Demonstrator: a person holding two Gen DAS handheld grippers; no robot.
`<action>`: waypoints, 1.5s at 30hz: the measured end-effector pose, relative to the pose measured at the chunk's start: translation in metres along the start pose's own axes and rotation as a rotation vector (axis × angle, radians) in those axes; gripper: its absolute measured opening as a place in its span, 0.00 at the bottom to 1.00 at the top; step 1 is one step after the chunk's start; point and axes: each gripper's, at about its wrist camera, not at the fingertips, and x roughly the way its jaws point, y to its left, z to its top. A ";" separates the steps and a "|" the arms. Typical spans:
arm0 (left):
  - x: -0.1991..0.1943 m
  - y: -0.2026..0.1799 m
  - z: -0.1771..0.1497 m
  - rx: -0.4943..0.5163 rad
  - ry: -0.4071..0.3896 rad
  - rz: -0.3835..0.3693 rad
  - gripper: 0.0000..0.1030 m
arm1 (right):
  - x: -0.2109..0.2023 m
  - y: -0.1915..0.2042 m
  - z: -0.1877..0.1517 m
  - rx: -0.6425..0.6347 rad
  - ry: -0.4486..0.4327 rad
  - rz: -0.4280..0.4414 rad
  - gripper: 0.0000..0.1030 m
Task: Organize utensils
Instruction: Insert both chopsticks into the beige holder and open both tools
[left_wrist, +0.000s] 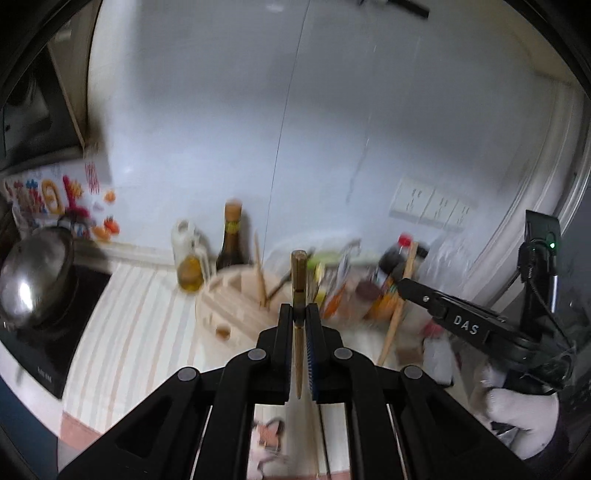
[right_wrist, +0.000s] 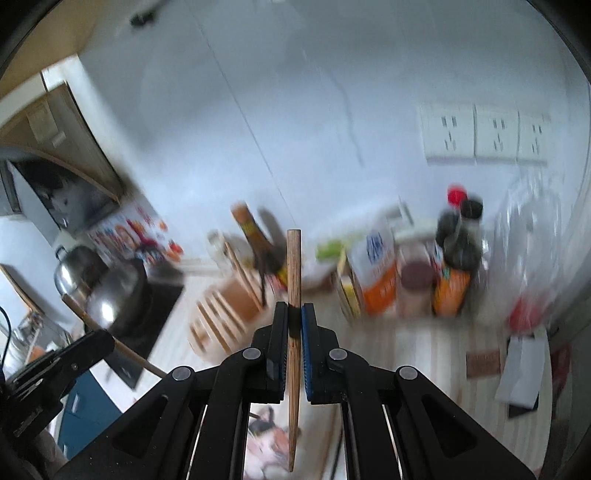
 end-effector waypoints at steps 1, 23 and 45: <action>-0.003 -0.002 0.010 0.011 -0.017 -0.002 0.04 | -0.003 0.004 0.011 -0.001 -0.021 0.006 0.07; 0.118 0.063 0.103 -0.018 0.028 0.103 0.04 | 0.095 0.062 0.098 -0.054 -0.206 -0.051 0.07; 0.175 0.077 0.083 -0.069 0.167 0.023 0.06 | 0.121 0.074 0.052 -0.210 -0.229 -0.066 0.08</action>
